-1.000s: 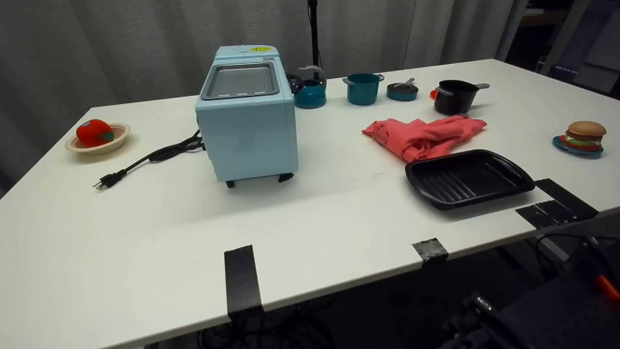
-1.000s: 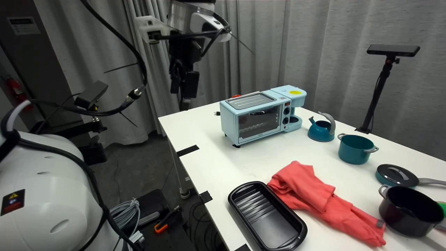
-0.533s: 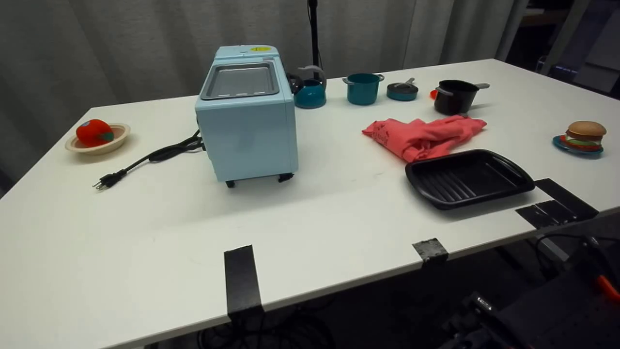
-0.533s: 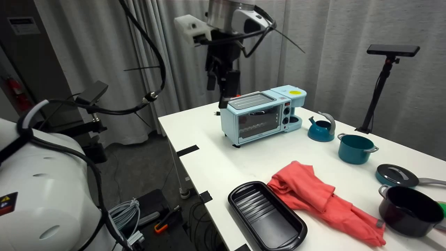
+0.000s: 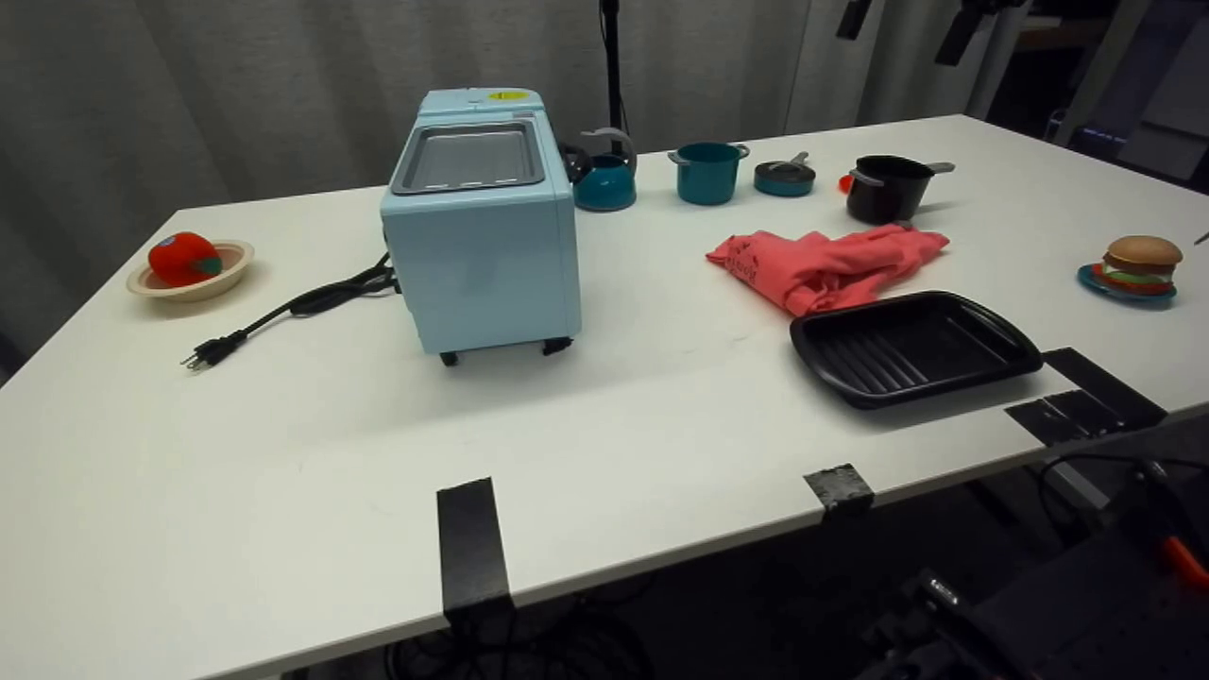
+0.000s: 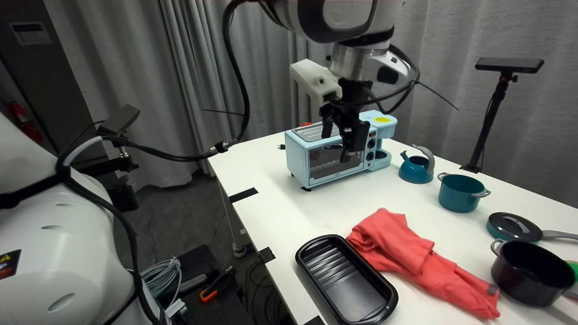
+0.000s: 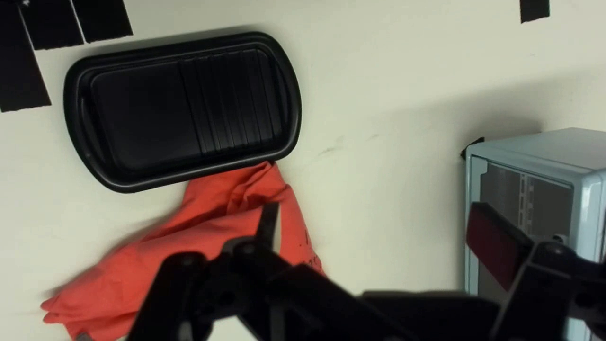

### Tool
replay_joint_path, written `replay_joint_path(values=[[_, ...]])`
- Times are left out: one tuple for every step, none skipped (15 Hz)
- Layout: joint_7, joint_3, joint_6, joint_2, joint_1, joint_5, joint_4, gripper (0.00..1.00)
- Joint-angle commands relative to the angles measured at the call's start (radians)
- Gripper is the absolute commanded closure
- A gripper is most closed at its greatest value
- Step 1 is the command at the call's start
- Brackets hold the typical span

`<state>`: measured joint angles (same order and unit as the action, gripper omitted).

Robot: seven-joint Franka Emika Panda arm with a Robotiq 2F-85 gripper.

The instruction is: Unfold the cloth on the table

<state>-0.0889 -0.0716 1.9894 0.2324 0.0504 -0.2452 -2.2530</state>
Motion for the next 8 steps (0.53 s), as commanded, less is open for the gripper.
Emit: replay_joint_path(values=[[0.037,-0.017,0.067,-0.149,0.013,0.001,0.085,0.00],[0.037,-0.021,0.085,-0.185,0.016,0.004,0.102,0.00],[0.040,-0.029,0.091,-0.227,0.023,0.005,0.138,0.00],[0.041,-0.035,0.103,-0.262,0.028,0.004,0.158,0.00],[0.041,-0.040,0.120,-0.293,0.034,0.001,0.169,0.00],[0.040,-0.044,0.127,-0.326,0.041,0.000,0.192,0.00],[0.042,-0.052,0.120,-0.364,0.052,-0.001,0.230,0.00],[0.044,-0.057,0.114,-0.400,0.062,-0.002,0.265,0.00]])
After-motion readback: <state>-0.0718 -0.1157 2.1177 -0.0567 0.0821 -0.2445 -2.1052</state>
